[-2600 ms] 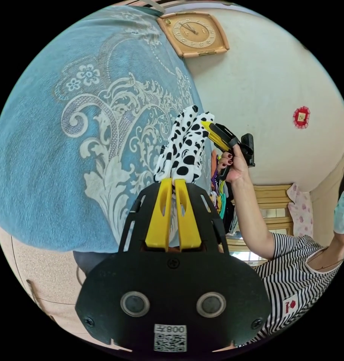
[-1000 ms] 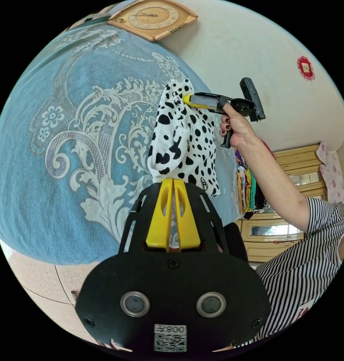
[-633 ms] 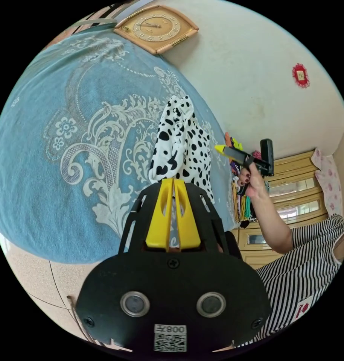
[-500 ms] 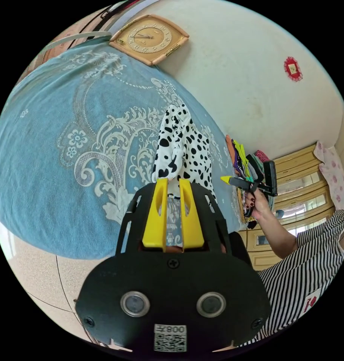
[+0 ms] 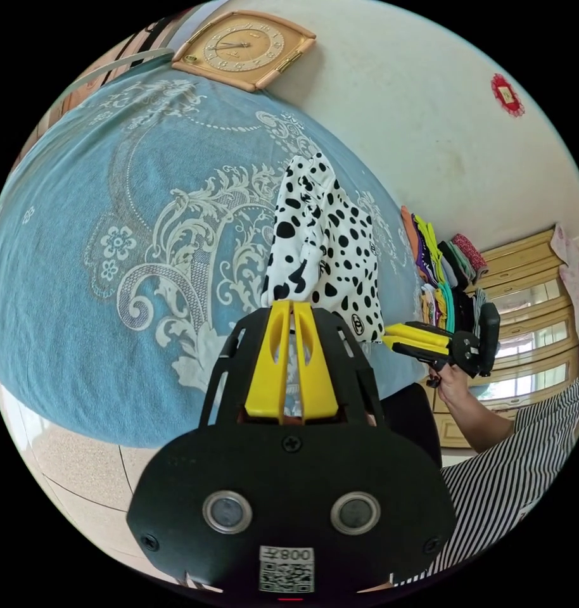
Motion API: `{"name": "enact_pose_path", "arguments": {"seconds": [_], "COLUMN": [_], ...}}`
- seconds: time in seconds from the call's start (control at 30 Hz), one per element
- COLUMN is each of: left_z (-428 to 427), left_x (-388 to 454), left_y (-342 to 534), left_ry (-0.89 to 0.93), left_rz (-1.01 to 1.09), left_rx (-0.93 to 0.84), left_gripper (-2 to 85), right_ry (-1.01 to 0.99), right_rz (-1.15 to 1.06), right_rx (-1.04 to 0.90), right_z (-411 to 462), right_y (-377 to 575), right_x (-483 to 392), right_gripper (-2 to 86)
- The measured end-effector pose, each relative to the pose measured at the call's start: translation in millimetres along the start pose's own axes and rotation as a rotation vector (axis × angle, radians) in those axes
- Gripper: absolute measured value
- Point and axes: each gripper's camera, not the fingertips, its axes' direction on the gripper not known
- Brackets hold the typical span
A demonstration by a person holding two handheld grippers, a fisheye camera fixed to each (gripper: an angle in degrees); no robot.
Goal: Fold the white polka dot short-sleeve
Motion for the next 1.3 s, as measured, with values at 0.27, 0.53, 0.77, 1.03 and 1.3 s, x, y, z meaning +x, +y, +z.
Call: {"name": "enact_pose_path", "arguments": {"seconds": [0.27, 0.53, 0.77, 1.03, 1.3], "left_z": [7, 11, 28, 26, 58], "left_x": [-1, -3, -16, -16, 55], "left_y": [8, 15, 19, 27, 37], "left_ry": [0.041, 0.074, 0.045, -0.001, 0.133], "left_rz": [-0.047, -0.082, -0.117, -0.121, 0.135], "left_rx": [0.006, 0.026, -0.008, 0.011, -0.103], "left_gripper": [0.5, 0.4, 0.4, 0.6, 3.3], "right_ry": [0.018, 0.062, -0.004, -0.079, -0.15], "right_rz": [-0.016, -0.038, 0.015, 0.073, 0.129], "right_rx": [0.007, 0.058, 0.014, 0.011, 0.033], "right_z": [4, -1, 30, 64, 90], "right_y": [24, 53, 72, 97, 123], "right_x": [-22, -34, -28, -14, 1], "right_gripper": [6.3, 1.6, 1.2, 1.2, 1.0]}}
